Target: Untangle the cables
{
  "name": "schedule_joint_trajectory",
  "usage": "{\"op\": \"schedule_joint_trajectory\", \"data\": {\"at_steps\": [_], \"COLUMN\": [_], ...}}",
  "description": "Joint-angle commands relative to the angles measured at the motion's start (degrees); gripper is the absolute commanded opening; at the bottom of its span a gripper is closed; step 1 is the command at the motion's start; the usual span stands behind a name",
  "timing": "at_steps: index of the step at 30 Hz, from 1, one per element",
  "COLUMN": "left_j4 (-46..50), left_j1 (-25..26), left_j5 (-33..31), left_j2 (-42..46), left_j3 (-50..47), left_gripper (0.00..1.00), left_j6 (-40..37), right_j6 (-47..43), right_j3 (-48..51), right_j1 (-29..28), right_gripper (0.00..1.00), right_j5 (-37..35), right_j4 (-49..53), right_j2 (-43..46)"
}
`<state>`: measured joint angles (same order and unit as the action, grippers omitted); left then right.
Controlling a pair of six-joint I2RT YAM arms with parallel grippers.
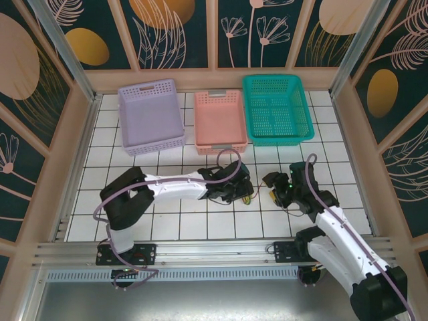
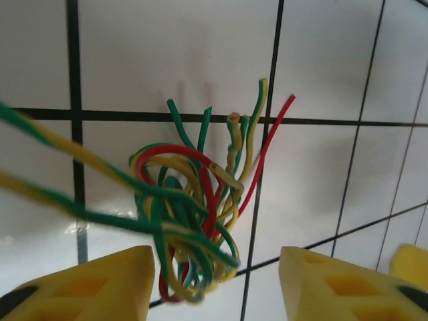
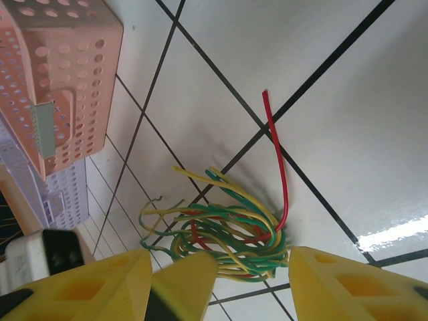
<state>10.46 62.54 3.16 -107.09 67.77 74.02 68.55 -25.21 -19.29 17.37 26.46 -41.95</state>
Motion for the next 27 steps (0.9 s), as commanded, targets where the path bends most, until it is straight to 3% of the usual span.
{"op": "schedule_joint_trajectory", "data": {"at_steps": [1,4,7,13,21,27], "left_j4": [1.1,2.1,1.7,-2.0,-11.8,-12.9], "left_j1": [0.4,0.4,0.4,-0.8,-8.0,-11.3], "left_j5": [-1.5,-3.9,-5.6,-4.9,20.2,35.5], "left_j2": [-2.0,-2.8,-2.6,3.9,17.2,24.2], "left_j3": [2.4,2.2,1.5,-3.7,-15.4,-16.1], "left_gripper": [0.35,0.24,0.01,0.0,0.0,0.0], "left_j6": [-1.3,-2.8,-5.4,-18.4,-32.3,-41.2], "right_j6": [1.2,0.6,-1.2,-12.2,-26.1,-32.2], "right_j3": [1.6,1.7,1.7,-1.0,-6.5,-12.2], "right_j1": [0.4,0.5,0.5,1.3,1.9,5.0], "right_gripper": [0.57,0.57,0.57,0.59,0.64,0.68], "right_j5": [1.7,2.1,1.9,1.9,8.4,25.4], "right_j4": [1.7,1.7,1.8,1.9,-0.2,-6.9], "right_j2": [1.3,1.3,1.0,-3.1,-9.7,-12.7]}}
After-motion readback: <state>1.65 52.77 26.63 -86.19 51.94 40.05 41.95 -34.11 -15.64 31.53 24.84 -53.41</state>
